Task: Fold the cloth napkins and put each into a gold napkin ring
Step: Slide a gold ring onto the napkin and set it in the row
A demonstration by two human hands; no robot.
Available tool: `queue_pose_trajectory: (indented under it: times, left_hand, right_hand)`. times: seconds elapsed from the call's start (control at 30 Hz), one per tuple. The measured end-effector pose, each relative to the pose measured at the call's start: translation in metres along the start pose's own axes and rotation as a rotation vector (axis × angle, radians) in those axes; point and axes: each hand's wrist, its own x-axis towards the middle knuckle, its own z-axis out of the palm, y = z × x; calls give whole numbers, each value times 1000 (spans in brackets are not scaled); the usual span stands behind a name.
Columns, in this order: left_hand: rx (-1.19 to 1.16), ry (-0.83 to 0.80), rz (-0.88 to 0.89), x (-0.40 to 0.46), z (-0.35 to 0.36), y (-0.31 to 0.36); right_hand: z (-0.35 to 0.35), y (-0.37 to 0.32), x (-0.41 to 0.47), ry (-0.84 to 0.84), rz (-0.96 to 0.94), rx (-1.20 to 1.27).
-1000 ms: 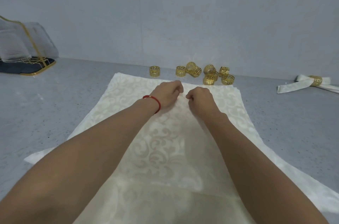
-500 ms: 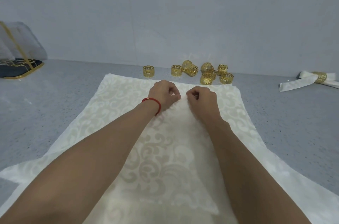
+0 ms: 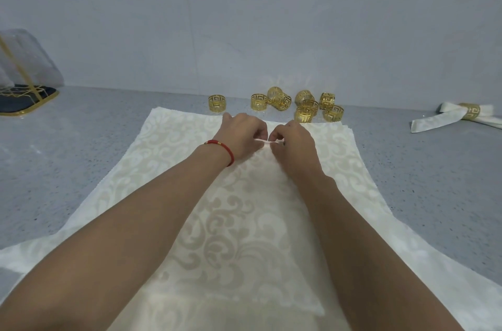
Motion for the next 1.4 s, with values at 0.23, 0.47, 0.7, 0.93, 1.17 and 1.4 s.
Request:
queue_pose_trajectory:
  times: [0.23,0.47,0.7,0.93,1.17,1.4]
  left_hand:
    - [333,25,110,-10,4,1]
    - [-336,126,-174,-19,19,-6]
    - [-84,117,-84,-19,23,-6]
    - [411,64,145,-22,3,7]
    - [482,-39,305,-31,-8,11]
    - [-285,131,-141,-46,8,-10]
  right_hand:
    - [-16,-4,0,-153,-123,-171]
    - [-17,-1,-1,-145,-24,-27]
    - [-16,12,2,-181,5,-72]
    - [-28,-7,-6,-213,-81,-215]
    - [-40,-4,-18,-289,-151,-279]
    - [-26,5,-31,-2,42,64]
